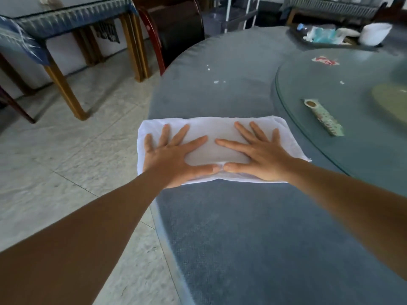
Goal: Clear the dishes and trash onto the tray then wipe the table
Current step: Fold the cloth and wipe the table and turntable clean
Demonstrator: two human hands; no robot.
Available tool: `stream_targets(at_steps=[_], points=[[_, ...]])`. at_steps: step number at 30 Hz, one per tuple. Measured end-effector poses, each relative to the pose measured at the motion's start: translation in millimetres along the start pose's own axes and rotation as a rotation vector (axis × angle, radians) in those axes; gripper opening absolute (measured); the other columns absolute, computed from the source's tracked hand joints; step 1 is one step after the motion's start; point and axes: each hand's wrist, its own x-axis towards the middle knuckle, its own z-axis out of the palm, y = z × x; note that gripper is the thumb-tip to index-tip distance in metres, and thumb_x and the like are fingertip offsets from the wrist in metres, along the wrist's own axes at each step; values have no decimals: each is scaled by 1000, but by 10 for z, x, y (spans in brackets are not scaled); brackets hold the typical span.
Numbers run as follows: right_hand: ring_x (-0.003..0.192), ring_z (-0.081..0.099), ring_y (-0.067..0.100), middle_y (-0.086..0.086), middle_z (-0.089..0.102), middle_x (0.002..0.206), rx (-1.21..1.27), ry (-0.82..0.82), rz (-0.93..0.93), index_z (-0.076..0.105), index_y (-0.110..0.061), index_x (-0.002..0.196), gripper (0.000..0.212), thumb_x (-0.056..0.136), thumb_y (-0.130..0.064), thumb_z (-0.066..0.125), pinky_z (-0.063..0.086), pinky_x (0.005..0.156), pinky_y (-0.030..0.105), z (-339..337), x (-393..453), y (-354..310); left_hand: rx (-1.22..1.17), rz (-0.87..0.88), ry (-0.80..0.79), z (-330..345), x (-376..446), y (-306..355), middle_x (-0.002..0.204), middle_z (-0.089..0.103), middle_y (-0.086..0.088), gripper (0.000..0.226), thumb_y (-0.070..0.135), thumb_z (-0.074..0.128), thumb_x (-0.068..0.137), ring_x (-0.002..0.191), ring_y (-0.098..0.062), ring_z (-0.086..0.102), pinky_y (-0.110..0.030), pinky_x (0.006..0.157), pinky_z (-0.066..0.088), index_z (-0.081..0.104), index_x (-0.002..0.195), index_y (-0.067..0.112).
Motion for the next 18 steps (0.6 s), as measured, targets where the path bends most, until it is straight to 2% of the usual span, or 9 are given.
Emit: stream_targets(at_steps=[3,8,12,18], points=[[158,-22,31,-12,-24,172,7,3,32,-6,-86,136,74,66,-103,11,-6,114,78,-72,245,11,8,23,-7,-37,287,-131,165,-14,29,86,114,10,43,155,-18,-22,-60,118,-15,-16,121,88],[158,-23,31,-13,-24,172,20,-11,52,-6,-87,136,83,57,-108,10,-6,114,79,-158,601,52,60,119,-48,-102,772,-333,166,-17,25,98,114,11,45,155,-22,-22,-65,119,-10,-15,134,81],[158,-22,31,-13,-24,172,25,0,81,-6,-87,135,79,62,-105,16,-6,113,80,-203,861,125,76,188,-59,-145,1139,-431,167,-15,23,100,113,10,46,156,-23,-19,-67,119,-7,-14,137,79],[159,-21,33,-12,-21,173,51,39,95,-4,-87,136,81,59,-109,10,-8,112,82,-270,1260,257,80,229,-75,-190,1638,-555,167,-14,23,96,112,14,50,156,-23,-17,-67,119,-7,-13,137,79]])
